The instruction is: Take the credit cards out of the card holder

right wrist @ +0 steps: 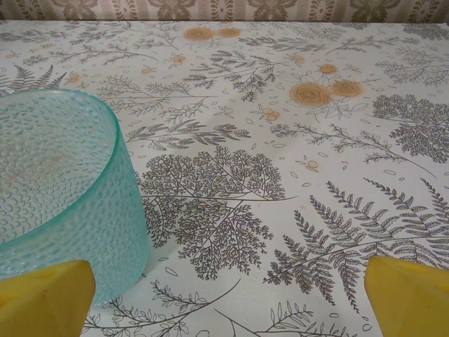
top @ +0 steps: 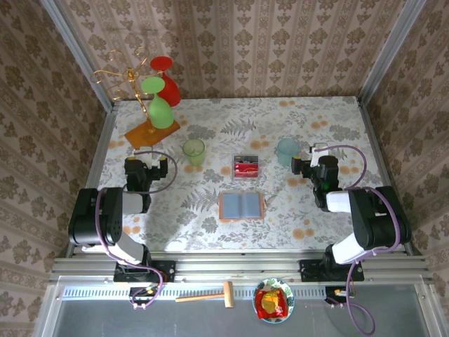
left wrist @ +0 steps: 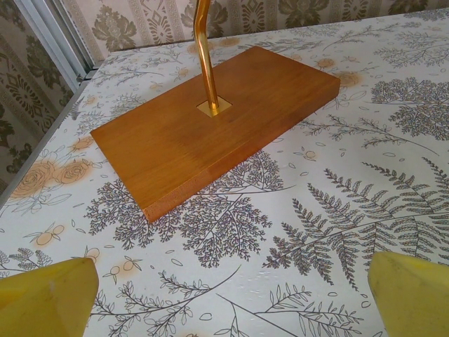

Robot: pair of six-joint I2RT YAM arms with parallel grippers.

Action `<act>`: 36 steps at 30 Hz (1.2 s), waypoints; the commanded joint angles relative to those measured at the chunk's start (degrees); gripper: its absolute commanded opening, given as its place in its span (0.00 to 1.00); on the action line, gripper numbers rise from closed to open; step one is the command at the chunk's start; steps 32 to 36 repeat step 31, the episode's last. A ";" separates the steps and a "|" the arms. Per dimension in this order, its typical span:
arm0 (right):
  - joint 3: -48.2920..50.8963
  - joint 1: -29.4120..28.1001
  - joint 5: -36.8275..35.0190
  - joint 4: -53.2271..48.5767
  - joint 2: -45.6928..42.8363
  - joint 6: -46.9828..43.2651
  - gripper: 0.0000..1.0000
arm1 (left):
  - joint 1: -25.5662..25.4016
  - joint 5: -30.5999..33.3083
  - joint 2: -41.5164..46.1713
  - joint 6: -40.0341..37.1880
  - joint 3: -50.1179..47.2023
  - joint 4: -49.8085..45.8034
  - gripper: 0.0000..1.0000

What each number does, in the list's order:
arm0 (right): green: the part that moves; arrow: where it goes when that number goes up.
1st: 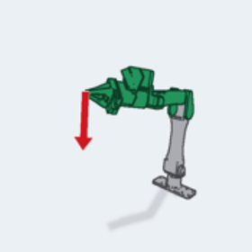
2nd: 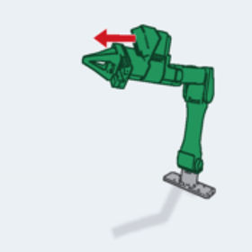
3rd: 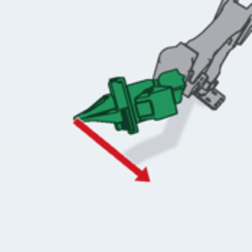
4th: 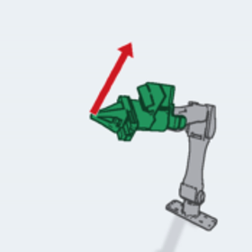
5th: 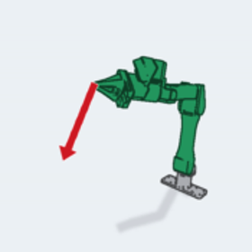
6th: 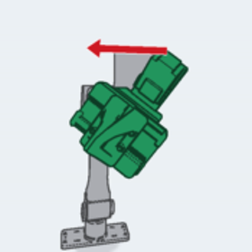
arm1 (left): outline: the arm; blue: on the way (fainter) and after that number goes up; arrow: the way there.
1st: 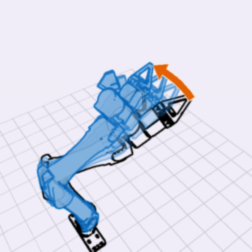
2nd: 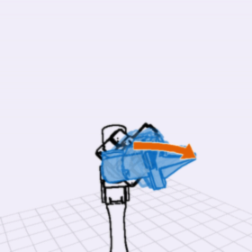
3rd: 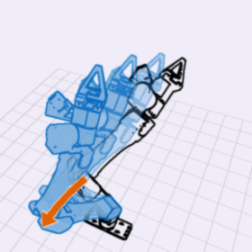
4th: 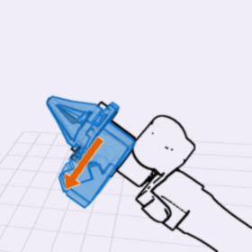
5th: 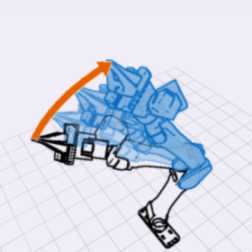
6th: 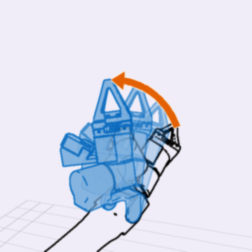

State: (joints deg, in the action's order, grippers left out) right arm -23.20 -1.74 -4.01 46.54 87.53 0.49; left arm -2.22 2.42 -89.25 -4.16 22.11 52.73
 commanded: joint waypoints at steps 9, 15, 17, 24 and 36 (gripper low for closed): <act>-0.22 0.33 0.41 2.15 0.10 0.92 1.00 | -0.30 0.47 0.22 -0.92 -0.32 0.98 1.00; -0.18 0.32 0.43 2.10 0.10 0.91 1.00 | -0.31 0.49 0.23 -0.90 -0.36 1.02 1.00; -0.18 0.33 0.41 2.15 0.10 0.92 1.00 | -0.33 0.49 0.16 -0.93 -0.34 1.02 1.00; -0.35 0.33 0.41 1.93 0.23 0.91 1.00 | -0.32 0.49 0.22 -0.93 -0.25 0.97 1.00; 0.55 0.86 -0.43 3.65 -0.11 1.83 1.00 | -0.33 0.57 0.24 -0.91 -0.40 0.98 1.00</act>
